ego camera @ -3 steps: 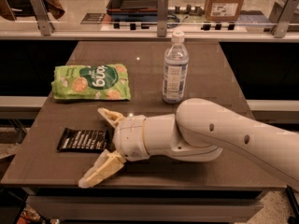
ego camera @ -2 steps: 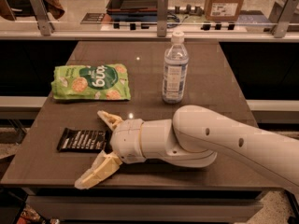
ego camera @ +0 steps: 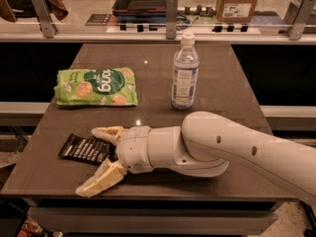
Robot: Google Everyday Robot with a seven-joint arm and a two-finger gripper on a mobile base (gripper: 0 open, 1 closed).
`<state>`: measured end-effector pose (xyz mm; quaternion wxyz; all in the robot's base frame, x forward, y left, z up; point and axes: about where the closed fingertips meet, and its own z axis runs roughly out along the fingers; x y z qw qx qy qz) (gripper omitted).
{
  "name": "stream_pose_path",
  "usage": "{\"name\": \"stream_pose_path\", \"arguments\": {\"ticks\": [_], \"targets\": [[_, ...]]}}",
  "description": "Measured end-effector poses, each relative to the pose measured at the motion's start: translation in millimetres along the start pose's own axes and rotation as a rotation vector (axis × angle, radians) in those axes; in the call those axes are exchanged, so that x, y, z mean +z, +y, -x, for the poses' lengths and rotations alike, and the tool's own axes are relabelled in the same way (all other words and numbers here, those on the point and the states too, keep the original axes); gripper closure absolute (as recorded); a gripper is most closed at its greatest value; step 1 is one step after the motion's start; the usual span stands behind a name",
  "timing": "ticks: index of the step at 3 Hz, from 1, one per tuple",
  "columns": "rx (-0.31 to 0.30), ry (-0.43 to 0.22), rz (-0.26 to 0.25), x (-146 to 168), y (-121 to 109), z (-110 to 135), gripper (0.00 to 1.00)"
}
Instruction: Pick rxbar chocolate
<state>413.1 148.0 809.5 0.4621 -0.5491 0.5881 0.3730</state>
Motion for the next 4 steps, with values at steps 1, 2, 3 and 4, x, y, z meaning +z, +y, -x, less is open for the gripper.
{"name": "stream_pose_path", "arguments": {"ticks": [1,2,3,4], "targets": [[0.0,0.0,0.0,-0.8,-0.1,2.7,0.64],[0.0,0.0,0.0,-0.7,-0.1,2.8,0.89],[0.0,0.0,0.0,-0.9,-0.1,3.5,1.0],[-0.001,0.0,0.0,-0.8,0.0,3.5,1.0]]}}
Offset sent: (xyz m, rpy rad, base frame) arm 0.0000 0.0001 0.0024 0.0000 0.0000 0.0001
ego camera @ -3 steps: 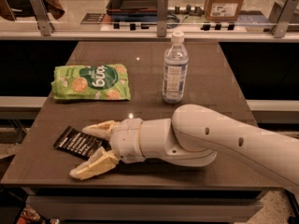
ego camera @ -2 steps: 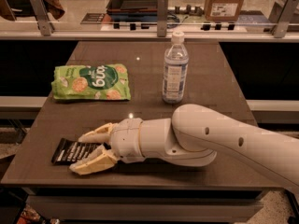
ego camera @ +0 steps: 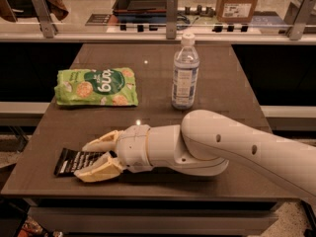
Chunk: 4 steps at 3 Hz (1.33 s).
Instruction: Pick rxbar chocolate
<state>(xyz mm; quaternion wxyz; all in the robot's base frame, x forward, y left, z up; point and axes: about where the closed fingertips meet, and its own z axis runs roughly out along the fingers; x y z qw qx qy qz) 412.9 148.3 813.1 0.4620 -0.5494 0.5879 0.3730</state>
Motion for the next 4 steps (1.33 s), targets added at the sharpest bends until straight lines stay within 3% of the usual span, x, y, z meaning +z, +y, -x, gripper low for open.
{"name": "stream_pose_path", "arguments": {"ticks": [4], "targets": [[0.0,-0.001,0.0,-0.2,-0.2,0.2,1.0]]}}
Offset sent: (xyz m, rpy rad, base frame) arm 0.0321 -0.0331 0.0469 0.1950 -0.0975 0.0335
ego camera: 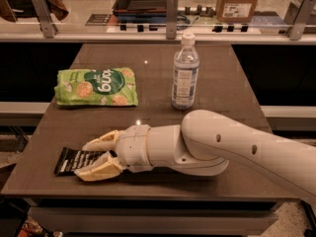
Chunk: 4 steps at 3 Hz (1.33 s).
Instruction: Pick rxbar chocolate
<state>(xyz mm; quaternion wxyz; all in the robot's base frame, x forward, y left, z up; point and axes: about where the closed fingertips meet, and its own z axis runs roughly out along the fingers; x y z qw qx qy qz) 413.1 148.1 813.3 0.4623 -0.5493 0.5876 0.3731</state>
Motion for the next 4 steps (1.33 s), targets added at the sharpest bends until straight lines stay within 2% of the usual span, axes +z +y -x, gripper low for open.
{"name": "stream_pose_path", "arguments": {"ticks": [1,2,4], "targets": [[-0.051,-0.078,-0.011,-19.8,-20.9,23.1,1.0],[-0.119,-0.167,-0.03,-48.2,-50.0,56.7,1.0],[-0.184,-0.237,-0.043,-73.6,-76.4,91.0,1.0]]}}
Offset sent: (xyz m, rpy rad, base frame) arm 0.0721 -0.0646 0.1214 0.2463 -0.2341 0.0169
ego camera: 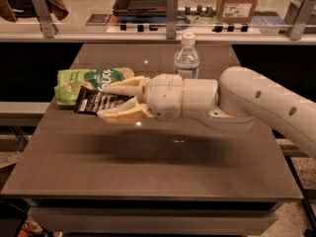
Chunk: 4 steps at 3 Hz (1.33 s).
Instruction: Pick rxbar chocolate
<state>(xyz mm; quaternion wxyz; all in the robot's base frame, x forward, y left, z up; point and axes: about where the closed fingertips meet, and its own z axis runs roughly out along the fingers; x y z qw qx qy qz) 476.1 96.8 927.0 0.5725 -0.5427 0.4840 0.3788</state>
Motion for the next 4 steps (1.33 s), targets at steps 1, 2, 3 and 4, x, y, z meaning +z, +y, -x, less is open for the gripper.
{"name": "stream_pose_path", "arguments": {"ticks": [1,2,3,4], "targets": [[-0.021,-0.002,-0.007,-5.6,-5.0,13.0,1.0],[-0.039,0.006,-0.016,-10.8,-7.3,25.5,1.0],[-0.085,-0.001,-0.043,-21.1,-9.4,46.1,1.0],[-0.086,-0.001,-0.044,-21.5,-9.5,46.5,1.0]]}}
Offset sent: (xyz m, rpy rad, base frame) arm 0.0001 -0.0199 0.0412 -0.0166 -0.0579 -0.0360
